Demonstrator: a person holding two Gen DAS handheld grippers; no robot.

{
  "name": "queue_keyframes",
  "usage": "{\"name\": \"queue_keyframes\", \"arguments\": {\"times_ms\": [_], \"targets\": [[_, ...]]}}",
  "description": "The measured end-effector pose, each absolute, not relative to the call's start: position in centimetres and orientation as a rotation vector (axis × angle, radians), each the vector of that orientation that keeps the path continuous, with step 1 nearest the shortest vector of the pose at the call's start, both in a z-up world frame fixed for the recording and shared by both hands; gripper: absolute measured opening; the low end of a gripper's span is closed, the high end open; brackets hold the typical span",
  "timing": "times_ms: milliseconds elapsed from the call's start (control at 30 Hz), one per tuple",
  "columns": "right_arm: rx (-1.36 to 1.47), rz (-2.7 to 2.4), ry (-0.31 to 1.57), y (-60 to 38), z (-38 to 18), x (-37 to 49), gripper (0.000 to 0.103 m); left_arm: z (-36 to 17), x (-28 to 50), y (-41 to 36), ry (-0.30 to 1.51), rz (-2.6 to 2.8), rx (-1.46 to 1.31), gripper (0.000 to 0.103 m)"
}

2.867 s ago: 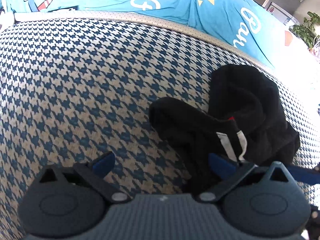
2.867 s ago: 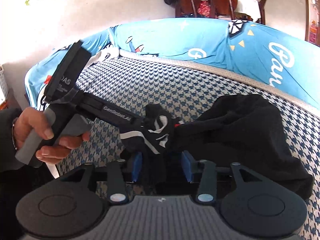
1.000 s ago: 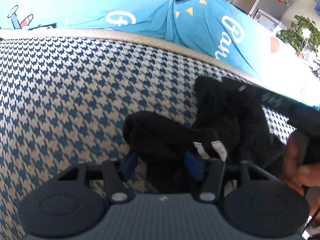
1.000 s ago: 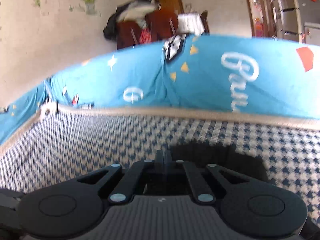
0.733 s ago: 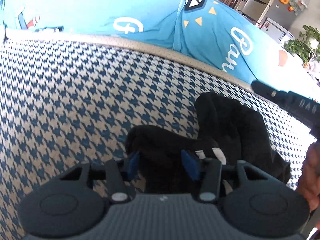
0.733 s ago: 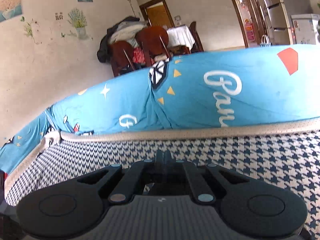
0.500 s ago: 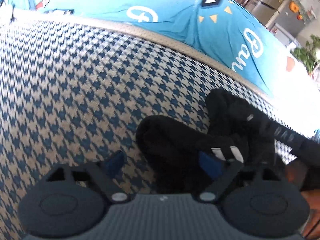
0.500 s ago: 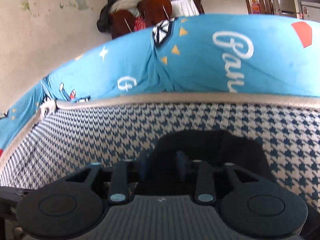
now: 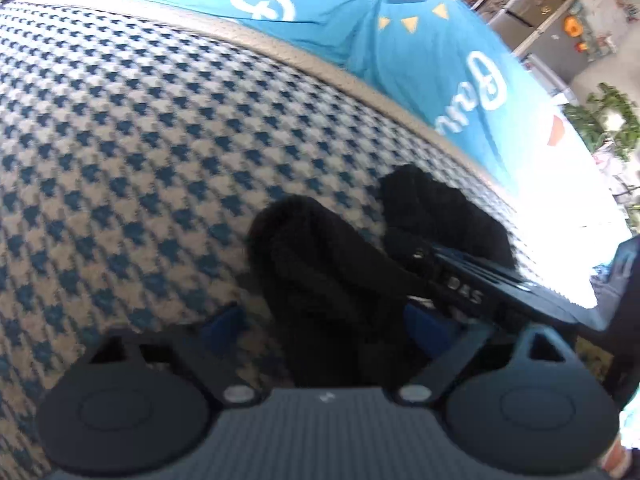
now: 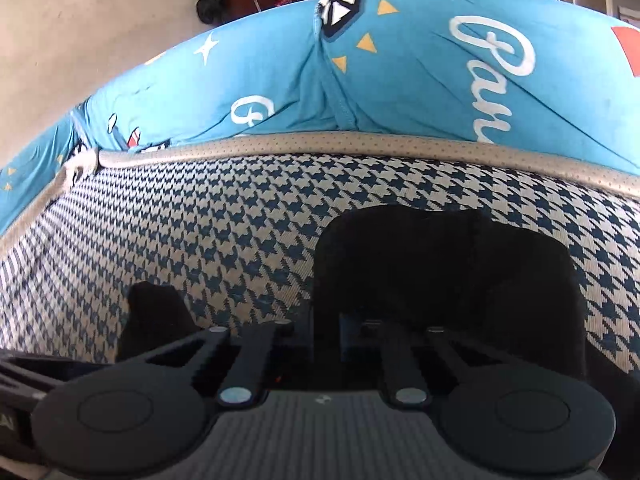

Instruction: Fold clothes

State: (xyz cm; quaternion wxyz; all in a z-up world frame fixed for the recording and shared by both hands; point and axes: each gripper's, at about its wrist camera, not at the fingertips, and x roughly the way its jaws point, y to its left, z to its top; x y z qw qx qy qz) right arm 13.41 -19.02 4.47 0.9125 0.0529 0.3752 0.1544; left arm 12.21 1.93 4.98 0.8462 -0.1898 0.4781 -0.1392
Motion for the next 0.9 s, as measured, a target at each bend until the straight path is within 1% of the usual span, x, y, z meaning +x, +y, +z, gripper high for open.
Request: {"name": "queue_keyframes", "arguments": {"times_ms": [33, 67, 100, 133, 200, 267, 400, 533, 600, 633, 833, 900], "targets": [[0.123, 0.319, 0.762, -19.2, 4.7, 13.4, 0.011, 5.2, 12.2, 1.7, 1.0, -0.299, -0.393, 0.067], [0.134, 0.318, 0.749, -19.4, 5.0, 13.3, 0.011, 5.4, 12.2, 1.4, 0.992, -0.304, -0.385, 0.062], [0.144, 0.318, 0.73, -19.5, 5.4, 13.2, 0.011, 5.6, 12.3, 1.2, 0.984, -0.309, -0.377, 0.057], [0.155, 0.317, 0.707, -19.7, 5.9, 13.1, 0.011, 5.8, 12.3, 0.9, 0.976, -0.315, -0.369, 0.054], [0.185, 0.303, 0.657, -20.3, 7.0, 12.9, 0.011, 6.1, 12.3, 0.4, 0.959, -0.325, -0.354, 0.042], [0.225, 0.284, 0.595, -21.2, 8.2, 12.7, 0.011, 6.9, 12.6, 0.0, 0.919, -0.307, -0.326, 0.039], [0.316, 0.235, 0.448, -23.7, 11.2, 12.1, 0.011, 9.1, 13.7, -0.7, 0.814, -0.238, -0.284, 0.036], [0.363, 0.157, 0.294, -26.0, 14.2, 11.2, 0.011, 11.7, 14.3, -1.7, 0.666, -0.152, -0.206, 0.036], [0.367, 0.121, 0.272, -26.8, 14.7, 11.2, 0.015, 11.8, 14.6, -1.9, 0.654, -0.126, -0.203, 0.037], [0.364, 0.106, 0.279, -27.0, 14.7, 11.3, 0.015, 11.8, 14.7, -2.0, 0.65, -0.114, -0.203, 0.038], [0.37, 0.044, 0.346, -28.3, 13.8, 12.1, 0.015, 9.2, 13.9, -2.7, 0.738, -0.162, -0.239, 0.048], [0.384, 0.041, 0.349, -28.9, 13.8, 11.7, 0.016, 8.4, 13.5, -2.9, 0.764, -0.182, -0.254, 0.057]]}}
